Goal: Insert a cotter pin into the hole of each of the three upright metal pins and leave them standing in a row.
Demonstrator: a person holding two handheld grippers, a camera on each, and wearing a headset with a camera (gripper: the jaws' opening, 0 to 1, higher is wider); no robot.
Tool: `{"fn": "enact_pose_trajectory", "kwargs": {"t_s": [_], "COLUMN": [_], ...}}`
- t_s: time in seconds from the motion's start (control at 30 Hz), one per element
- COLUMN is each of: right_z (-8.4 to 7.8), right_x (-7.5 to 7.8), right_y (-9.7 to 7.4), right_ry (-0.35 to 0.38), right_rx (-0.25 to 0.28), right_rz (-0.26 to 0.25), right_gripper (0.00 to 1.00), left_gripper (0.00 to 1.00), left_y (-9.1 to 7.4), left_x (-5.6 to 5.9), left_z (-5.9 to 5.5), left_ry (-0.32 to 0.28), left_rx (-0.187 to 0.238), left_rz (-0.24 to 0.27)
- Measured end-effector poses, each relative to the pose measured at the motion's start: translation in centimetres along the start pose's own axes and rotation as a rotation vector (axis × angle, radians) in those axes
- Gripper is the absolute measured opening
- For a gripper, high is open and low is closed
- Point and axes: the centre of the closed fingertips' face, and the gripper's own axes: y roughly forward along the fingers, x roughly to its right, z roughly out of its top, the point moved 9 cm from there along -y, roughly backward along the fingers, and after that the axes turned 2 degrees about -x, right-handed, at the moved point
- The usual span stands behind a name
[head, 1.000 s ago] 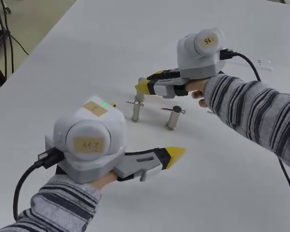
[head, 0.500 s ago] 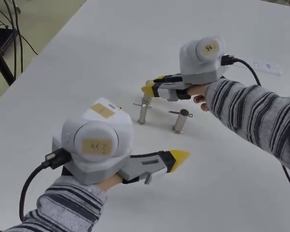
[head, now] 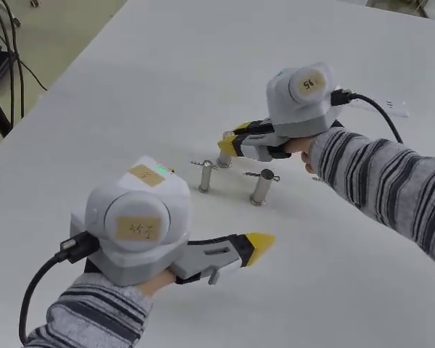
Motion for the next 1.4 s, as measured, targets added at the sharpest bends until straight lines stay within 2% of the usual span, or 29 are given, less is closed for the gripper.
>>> {"fn": "enact_pose_trajectory", "kwargs": {"t_s": [0.33,0.63,0.97,1.4], "right_z": [-3.0,-4.8,-6.0,-7.3], "right_x": [1.3,0.8,-0.1,-1.9], "right_y": [-3.8,-6.9,-9.2,-10.2], "right_ry": [0.069,0.09,0.092,0.083], "right_rx": [-0.018,-0.052,-0.059,-0.076], "right_rz": [-0.075,-0.125,-0.141,-0.113], "right_gripper": [0.08,0.08,0.08,0.08], "left_gripper": [0.96,0.96,0.96,0.96], "left_y": [0.1,0.0,-0.1,-0.2], "left_x": [0.5,0.7,0.8,0.9], "left_z": [0.0,0.0,0.0,-0.1], "left_ry": [0.016,0.024,0.034,0.039], "left_rx": [-0.001,-0.002,-0.004,-0.006], "left_rz": [-0.018,-0.024,-0.027,-0.029]}}
